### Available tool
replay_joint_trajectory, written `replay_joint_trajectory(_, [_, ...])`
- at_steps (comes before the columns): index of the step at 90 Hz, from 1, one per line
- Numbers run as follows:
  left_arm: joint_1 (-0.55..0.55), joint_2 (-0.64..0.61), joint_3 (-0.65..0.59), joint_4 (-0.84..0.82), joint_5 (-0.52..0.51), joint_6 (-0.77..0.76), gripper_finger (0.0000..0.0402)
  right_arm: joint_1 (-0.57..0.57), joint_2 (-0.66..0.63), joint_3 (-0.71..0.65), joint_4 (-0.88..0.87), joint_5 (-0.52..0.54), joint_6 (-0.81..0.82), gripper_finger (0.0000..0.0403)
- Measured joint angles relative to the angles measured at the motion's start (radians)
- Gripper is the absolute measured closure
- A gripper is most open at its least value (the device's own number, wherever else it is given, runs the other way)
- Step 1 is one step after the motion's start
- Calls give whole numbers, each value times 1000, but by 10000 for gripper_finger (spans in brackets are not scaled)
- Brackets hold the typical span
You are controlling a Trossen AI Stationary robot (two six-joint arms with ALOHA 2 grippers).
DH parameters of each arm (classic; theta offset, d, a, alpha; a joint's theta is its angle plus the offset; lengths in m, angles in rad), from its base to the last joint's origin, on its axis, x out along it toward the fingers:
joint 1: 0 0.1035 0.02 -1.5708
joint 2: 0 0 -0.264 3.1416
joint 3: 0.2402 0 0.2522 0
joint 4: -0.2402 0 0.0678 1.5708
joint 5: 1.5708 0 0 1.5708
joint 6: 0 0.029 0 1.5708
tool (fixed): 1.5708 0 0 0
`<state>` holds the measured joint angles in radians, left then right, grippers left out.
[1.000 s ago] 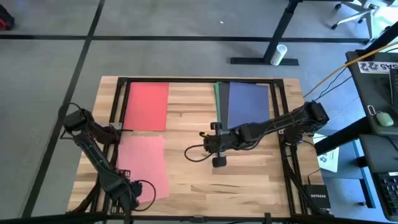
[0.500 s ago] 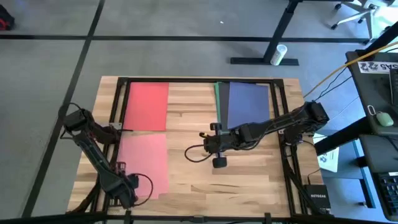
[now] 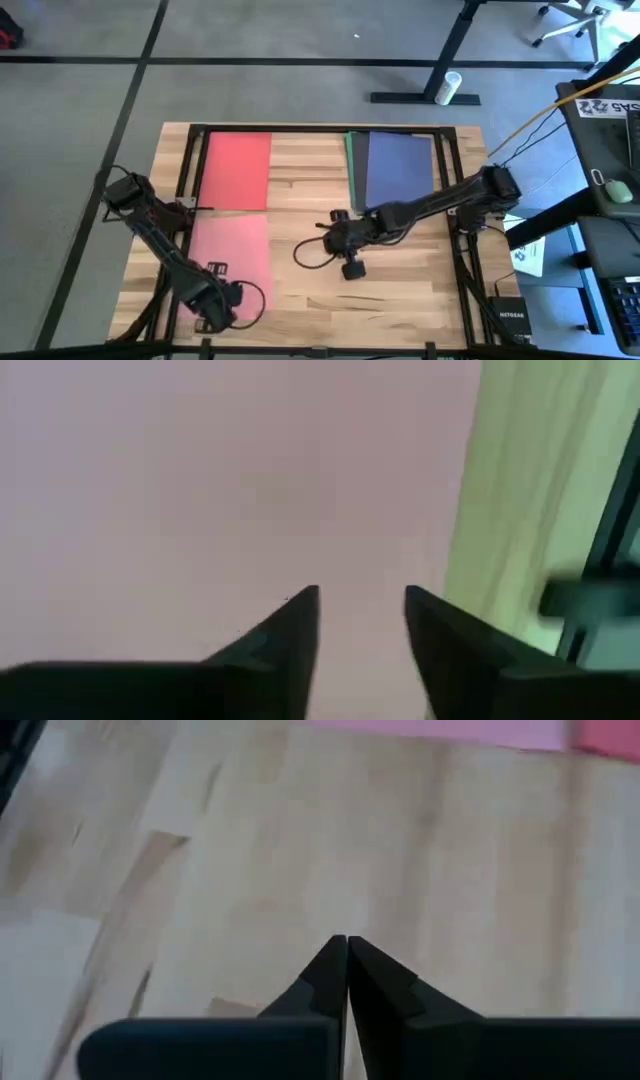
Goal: Organize paper
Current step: Stack the pink paper on top of the pink papers
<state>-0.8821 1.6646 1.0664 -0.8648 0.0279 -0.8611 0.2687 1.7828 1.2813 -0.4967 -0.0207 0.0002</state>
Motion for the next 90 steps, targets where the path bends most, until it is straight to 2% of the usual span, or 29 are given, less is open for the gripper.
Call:
replay_joint_trajectory(8, [27, 0, 0, 42, -74, 10, 372, 1, 41, -1, 14, 0, -13, 403])
replay_joint_trajectory(12, [43, 0, 0, 51, -113, 19, 388, 1, 51, -1, 21, 0, -16, 403])
replay_joint_trajectory(19, [72, 0, 0, 66, -204, 45, 395, 1, 52, -1, 28, 4, -27, 403])
replay_joint_trajectory(28, [117, 0, 0, 193, -290, 142, 400, 15, 32, -1, 31, 52, -52, 403])
replay_joint_trajectory(42, [198, 0, 0, 402, -322, 344, 401, 29, -42, 0, 0, 73, -65, 403])
replay_joint_trajectory(52, [257, 0, -5, 423, -310, 456, 402, 41, -85, 0, -56, 138, -61, 403])
replay_joint_trajectory(65, [315, 34, -52, 424, -175, 539, 401, 54, -113, 0, -124, 207, -36, 403])
replay_joint_trajectory(90, [355, 111, -61, 425, -107, 608, 401, 66, -113, 0, -153, 239, -27, 403])
